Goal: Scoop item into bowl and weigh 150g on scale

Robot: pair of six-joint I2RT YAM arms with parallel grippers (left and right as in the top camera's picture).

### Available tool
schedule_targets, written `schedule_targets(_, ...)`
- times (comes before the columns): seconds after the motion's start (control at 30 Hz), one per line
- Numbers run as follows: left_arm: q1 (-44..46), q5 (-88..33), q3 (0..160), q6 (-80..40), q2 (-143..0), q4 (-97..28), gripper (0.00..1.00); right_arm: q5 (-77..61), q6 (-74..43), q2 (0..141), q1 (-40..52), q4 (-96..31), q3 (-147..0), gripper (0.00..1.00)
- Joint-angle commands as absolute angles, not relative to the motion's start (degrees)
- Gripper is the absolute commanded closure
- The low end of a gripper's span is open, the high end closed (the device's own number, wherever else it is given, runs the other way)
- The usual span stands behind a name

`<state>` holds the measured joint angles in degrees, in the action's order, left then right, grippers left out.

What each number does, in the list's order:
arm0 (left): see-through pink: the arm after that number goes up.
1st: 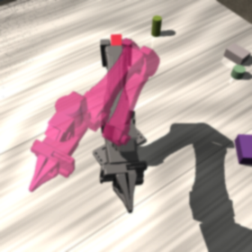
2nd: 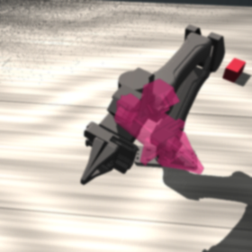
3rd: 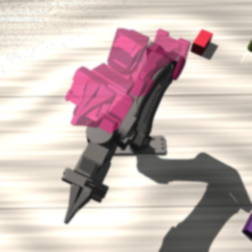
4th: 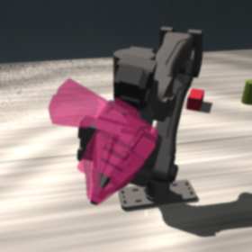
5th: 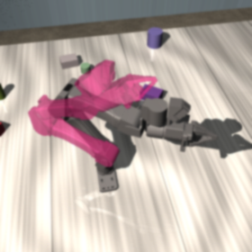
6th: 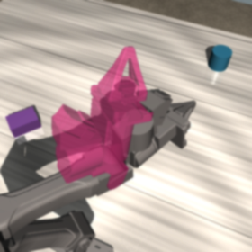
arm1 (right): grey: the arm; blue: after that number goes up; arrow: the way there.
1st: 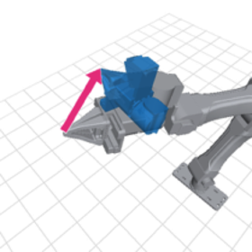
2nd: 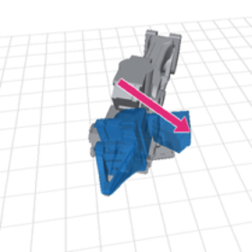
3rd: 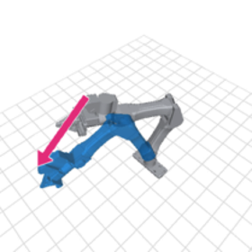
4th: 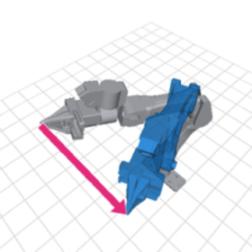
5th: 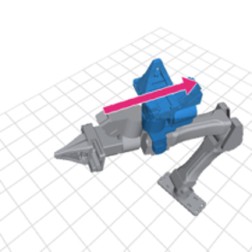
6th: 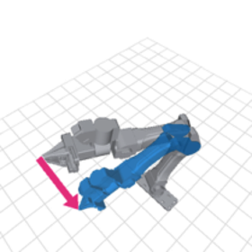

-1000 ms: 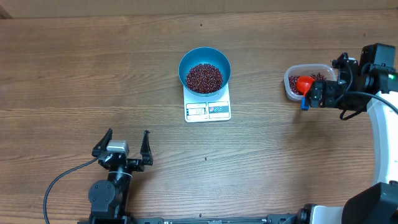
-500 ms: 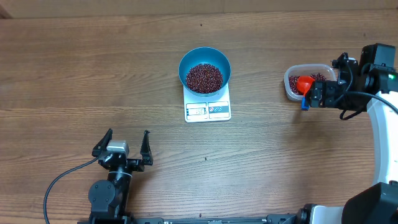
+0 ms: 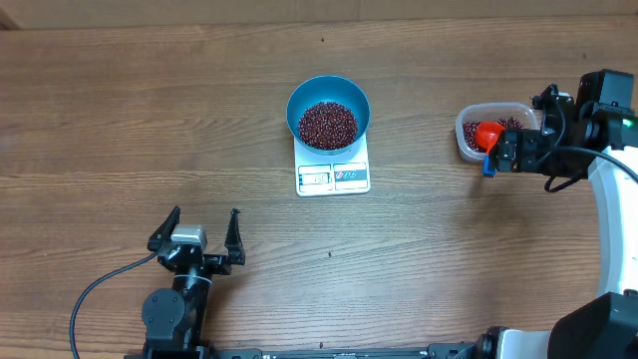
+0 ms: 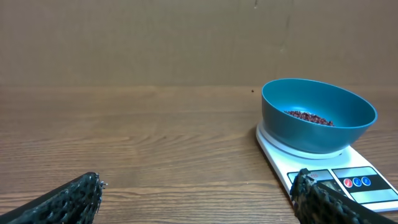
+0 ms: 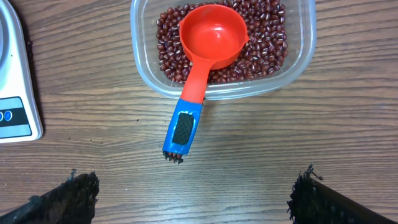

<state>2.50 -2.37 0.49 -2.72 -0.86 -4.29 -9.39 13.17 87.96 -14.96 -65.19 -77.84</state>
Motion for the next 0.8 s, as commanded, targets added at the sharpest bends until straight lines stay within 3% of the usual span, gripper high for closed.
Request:
schedule_targets(0.0,2.17,-2.39,0.27,-1.23,-0.23,-4.38,0.00,-9.06,13.39,87.13,-15.07,-64.86,-79.48,0.00)
schedule_targets(0.6,2.17,-2.39,0.27,-1.23,-0.23,-4.38,0.00,-13.91,13.34,84.29,-15.07,-61.73,-79.40,0.00)
schedule_targets(0.77,2.17,-2.39,0.27,-1.23,-0.23,-4.38,0.00,-17.58,13.39,80.03,-15.07,-53.32,-75.55,0.00)
